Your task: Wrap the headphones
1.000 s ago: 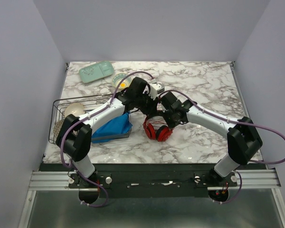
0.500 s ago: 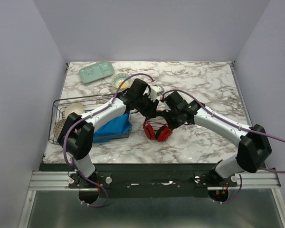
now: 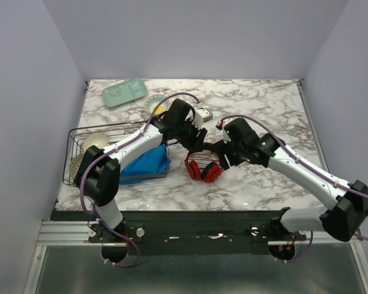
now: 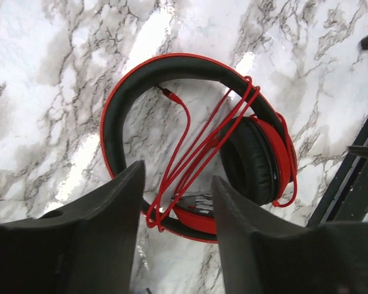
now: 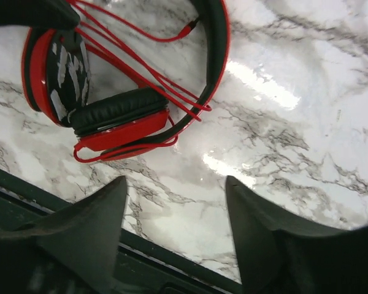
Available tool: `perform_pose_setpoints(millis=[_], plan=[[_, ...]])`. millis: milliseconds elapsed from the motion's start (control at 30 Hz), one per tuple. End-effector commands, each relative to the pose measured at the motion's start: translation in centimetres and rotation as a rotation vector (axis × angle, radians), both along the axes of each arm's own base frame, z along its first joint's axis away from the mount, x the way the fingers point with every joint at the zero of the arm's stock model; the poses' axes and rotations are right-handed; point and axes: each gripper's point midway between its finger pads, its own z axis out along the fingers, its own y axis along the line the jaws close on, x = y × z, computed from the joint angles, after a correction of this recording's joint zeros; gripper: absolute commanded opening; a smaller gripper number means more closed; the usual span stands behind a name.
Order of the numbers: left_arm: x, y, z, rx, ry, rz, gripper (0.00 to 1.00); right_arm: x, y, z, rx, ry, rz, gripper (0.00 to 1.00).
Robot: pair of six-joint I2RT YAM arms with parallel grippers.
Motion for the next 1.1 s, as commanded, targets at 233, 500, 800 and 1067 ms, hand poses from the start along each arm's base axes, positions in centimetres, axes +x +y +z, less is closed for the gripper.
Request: perform_pose_setpoints(millis=[233, 500, 800, 1067], plan=[[2.0, 7.2, 10.7, 0.094, -0.424, 0.168, 0.99, 4.2, -3.6, 6.7, 0.172, -0.318, -0.255, 0.88], [2.8, 20.0, 14.8, 0.210, -0.535, 0.478, 0.99, 6.2, -8.5, 6.8, 0.268, -0.401, -0.477, 0.93], [0.0, 31.5, 13.8, 0.347, -0.597, 0.772, 0.99, 6.3, -12.0, 7.0, 0.273, -0.475, -0.623, 0.99], [-1.9, 37.1, 11.2, 0.434, -0.574, 0.984, 0.99, 5.7, -12.5, 8.9, 0.312, -0.551, -0.630, 0.99]])
